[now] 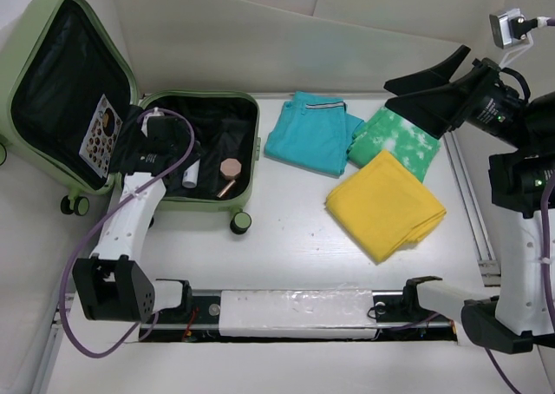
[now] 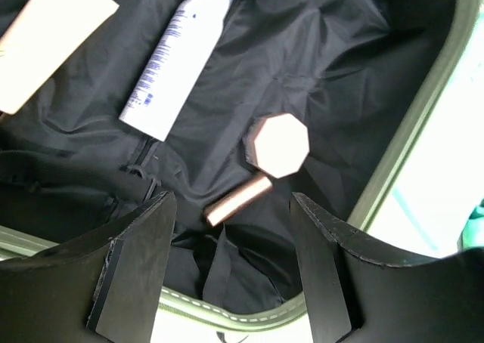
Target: Pack the luggage
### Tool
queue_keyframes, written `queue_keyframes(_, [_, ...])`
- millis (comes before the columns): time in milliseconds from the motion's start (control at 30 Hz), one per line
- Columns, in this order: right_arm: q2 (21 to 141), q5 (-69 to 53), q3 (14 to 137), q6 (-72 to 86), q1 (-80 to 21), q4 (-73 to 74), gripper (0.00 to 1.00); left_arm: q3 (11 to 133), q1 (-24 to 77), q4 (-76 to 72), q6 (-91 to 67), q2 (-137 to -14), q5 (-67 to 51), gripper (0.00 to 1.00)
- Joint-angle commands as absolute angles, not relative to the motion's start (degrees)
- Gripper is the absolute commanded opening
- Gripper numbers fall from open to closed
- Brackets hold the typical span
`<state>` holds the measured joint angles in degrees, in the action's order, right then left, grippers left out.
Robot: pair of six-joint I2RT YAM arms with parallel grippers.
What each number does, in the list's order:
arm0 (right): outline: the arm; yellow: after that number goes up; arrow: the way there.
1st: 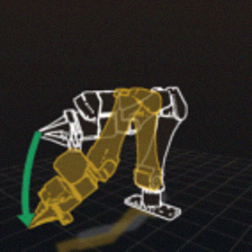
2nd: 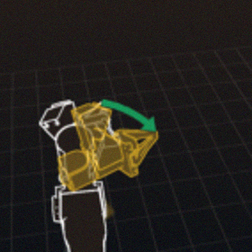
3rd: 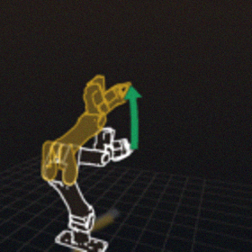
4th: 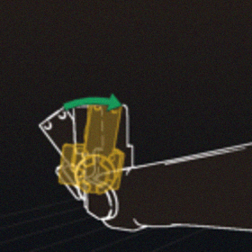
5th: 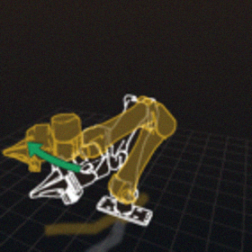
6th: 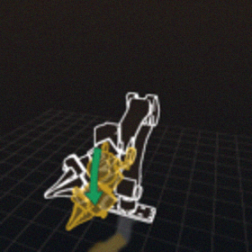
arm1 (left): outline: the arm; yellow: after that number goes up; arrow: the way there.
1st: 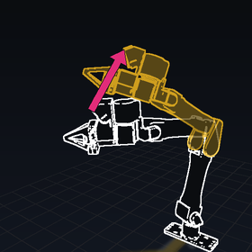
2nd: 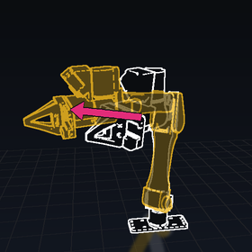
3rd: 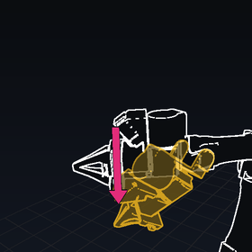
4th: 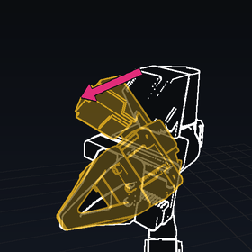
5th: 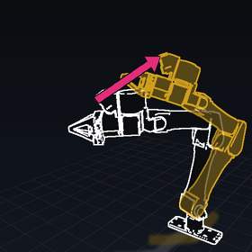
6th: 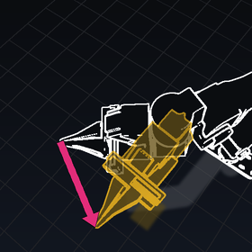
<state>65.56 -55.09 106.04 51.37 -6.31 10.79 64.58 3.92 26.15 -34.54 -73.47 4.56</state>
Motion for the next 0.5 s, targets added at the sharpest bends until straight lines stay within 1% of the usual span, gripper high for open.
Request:
queue_keyframes(0, [64.07,-55.11,105.73,53.78,-5.71,4.77,1.0,64.42,5.36,26.63,-32.52,-70.58,4.48,0.58])
queue_keyframes(100, [64.07,-55.11,107.14,53.79,-5.71,4.22,1.0,65.13,5.36,27.25,-31.99,-69.53,3.35,0.58])
queue_keyframes(233, [62.84,-55.11,104.77,53.79,-5.71,3.7,1.0,65.13,5.36,26.02,-30.06,-68.99,-1.04,0.67])
queue_keyframes(267, [61.97,-55.11,104.07,53.79,-4.84,3.69,1.0,65.13,6.41,25.32,-29.54,-68.99,-2.53,0.71])
queue_keyframes(300, [61.96,-56.5,104.06,53.79,-4.05,3.69,1.0,65.65,8.24,25.31,-28.66,-69.6,-1.33,0.73])
queue_keyframes(333, [61.96,-57.21,104.06,53.27,-3.17,3.69,1.0,68.35,14.44,25.83,-28.13,-71.0,1.55,0.75])
queue_keyframes(367, [61.96,-57.22,104.06,51.96,-3.16,3.69,1.0,70.47,18.33,26.62,-28.13,-72.32,8.63,0.76])
queue_keyframes(400, [61.96,-57.22,103.02,50.81,-3.16,3.69,1.0,72.92,22.37,29.07,-28.12,-74.07,12.35,0.77])
queue_keyframes(433, [61.96,-57.22,100.22,49.5,-3.77,3.69,1.0,78.78,26.33,30.4,-28.12,-76.18,15.52,0.77])
queue_keyframes(467, [61.35,-56.43,98.19,47.31,-4.3,5.17,1.0,81.88,32.98,31.72,-28.12,-80.55,20.34,0.77])
